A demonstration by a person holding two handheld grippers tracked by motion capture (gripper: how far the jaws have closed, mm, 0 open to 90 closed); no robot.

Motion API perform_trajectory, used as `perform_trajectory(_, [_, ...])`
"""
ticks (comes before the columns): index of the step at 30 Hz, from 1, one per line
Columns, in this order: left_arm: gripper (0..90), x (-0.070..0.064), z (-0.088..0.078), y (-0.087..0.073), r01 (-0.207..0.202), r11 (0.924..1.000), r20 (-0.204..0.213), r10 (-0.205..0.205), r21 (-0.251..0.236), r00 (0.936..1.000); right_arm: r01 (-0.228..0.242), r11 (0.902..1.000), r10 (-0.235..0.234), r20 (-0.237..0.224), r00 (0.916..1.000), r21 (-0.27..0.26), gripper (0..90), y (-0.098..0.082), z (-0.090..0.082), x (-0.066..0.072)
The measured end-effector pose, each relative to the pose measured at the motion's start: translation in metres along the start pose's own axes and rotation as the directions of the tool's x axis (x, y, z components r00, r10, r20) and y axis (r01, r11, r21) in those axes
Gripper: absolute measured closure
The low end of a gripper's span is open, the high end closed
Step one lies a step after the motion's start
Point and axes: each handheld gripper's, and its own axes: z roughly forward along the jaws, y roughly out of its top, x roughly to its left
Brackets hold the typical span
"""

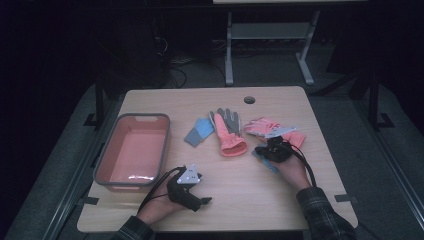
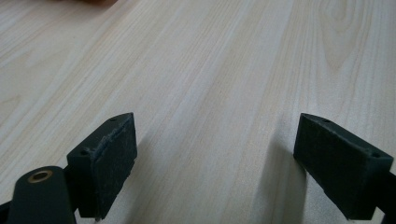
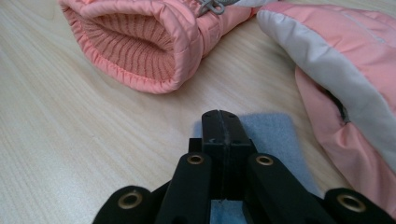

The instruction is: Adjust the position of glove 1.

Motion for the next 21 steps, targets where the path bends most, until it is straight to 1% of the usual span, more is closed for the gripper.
perform_trajectory(1, [12.6, 0.0, 0.0, 0.0, 0.0, 1.0, 0.0, 0.0, 0.0, 1.0, -0.004, 1.0, 0.004, -0.008, 1.0, 0.005, 89.9, -0.001, -0.001, 0.001])
perform_trajectory(4, [12.6, 0.0, 0.0, 0.0, 0.0, 1.0, 0.0, 0.0, 0.001, 1.0, 0.006, 0.9999, -0.005, -0.017, 0.9998, 0.01, 89.9, -0.002, -0.002, 0.003])
perform_trajectory(5, [12.6, 0.0, 0.0, 0.0, -0.001, 1.0, 0.0, 0.001, 0.0, 1.0, -0.002, 0.9999, 0.003, -0.024, 0.9997, 0.014, 89.9, -0.002, -0.003, 0.005])
perform_trajectory(6, [12.6, 0.0, 0.0, 0.0, 0.0, 1.0, 0.0, 0.0, 0.001, 1.0, 0.009, 0.9999, -0.008, -0.027, 0.9996, 0.012, 89.9, -0.003, -0.004, 0.005])
perform_trajectory(9, [12.6, 0.0, 0.0, 0.0, 0.0, 1.0, 0.0, 0.0, 0.001, 1.0, 0.013, 0.9998, -0.012, -0.044, 0.999, 0.018, 89.9, -0.006, -0.006, 0.009])
perform_trajectory(11, [12.6, 0.0, 0.0, 0.0, 0.0, 1.0, 0.0, 0.0, 0.001, 1.0, 0.031, 0.9992, -0.029, -0.055, 0.998, 0.025, 89.9, -0.007, -0.008, 0.011])
perform_trajectory(12, [12.6, 0.0, 0.0, 0.0, -0.001, 1.0, 0.0, 0.001, 0.001, 1.0, 0.026, 0.9994, -0.025, -0.058, 0.998, 0.025, 89.9, -0.008, -0.009, 0.013])
perform_trajectory(18, [12.6, 0.0, 0.0, 0.0, -0.001, 1.0, 0.0, 0.001, 0.001, 1.0, 0.049, 0.998, -0.046, -0.075, 0.9961, 0.038, 89.9, -0.012, -0.014, 0.02])
perform_trajectory(21, [12.6, 0.0, 0.0, 0.0, 0.0, 1.0, 0.0, 0.0, 0.0, 1.0, 0.068, 0.9966, -0.064, -0.094, 0.9935, 0.046, 89.9, -0.016, -0.017, 0.028])
